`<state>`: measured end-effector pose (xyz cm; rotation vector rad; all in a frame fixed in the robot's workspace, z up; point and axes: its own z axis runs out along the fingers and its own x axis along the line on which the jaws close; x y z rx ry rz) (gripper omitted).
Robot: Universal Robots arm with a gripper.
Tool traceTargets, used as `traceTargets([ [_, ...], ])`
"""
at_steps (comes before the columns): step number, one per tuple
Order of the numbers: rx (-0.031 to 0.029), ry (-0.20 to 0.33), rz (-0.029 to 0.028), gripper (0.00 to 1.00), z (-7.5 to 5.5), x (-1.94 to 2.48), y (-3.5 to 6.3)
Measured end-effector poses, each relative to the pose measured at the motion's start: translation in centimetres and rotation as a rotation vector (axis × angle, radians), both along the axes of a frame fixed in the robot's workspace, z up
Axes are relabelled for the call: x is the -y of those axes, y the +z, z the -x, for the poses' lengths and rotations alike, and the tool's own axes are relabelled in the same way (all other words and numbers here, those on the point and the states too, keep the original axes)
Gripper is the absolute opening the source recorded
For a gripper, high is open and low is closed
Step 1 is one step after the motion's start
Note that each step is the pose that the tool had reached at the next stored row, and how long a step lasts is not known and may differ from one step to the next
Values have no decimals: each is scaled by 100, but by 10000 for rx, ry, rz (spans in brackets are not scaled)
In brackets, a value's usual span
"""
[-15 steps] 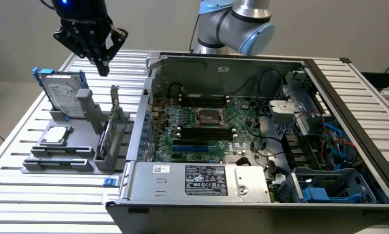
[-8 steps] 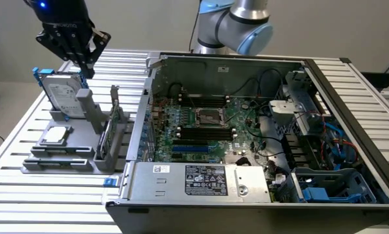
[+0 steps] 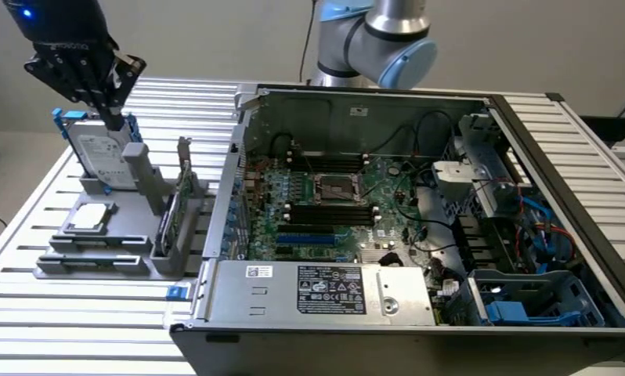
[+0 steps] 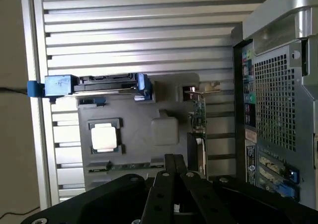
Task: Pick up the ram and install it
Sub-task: 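Reach for the ram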
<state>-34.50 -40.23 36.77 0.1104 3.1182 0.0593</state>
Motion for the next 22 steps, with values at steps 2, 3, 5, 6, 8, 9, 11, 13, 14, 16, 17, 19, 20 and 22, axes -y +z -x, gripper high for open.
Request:
traceTargets([
  [2, 1, 1, 18, 11, 88, 10, -11],
  [3, 1, 1, 27, 11, 133, 16, -16],
  [5, 0, 1, 43, 11, 209, 30, -25],
  [6, 1, 0, 52, 11, 242, 38, -28],
  [8, 0, 1, 72, 11, 294, 56, -34],
  [9, -2, 0, 84, 11, 317, 67, -37],
  [11, -7, 2, 104, 11, 347, 93, -42],
  [13, -18, 1, 125, 11, 370, 122, -47],
  [14, -26, 0, 137, 11, 381, 137, -48],
  [16, -39, 1, 158, 11, 402, 169, -53],
  [17, -46, 1, 169, 11, 413, 186, -56],
  [19, -58, 1, 189, 11, 433, 216, -61],
  [20, -66, 1, 200, 11, 444, 233, -63],
  [22, -81, 1, 220, 11, 464, 266, -68],
])
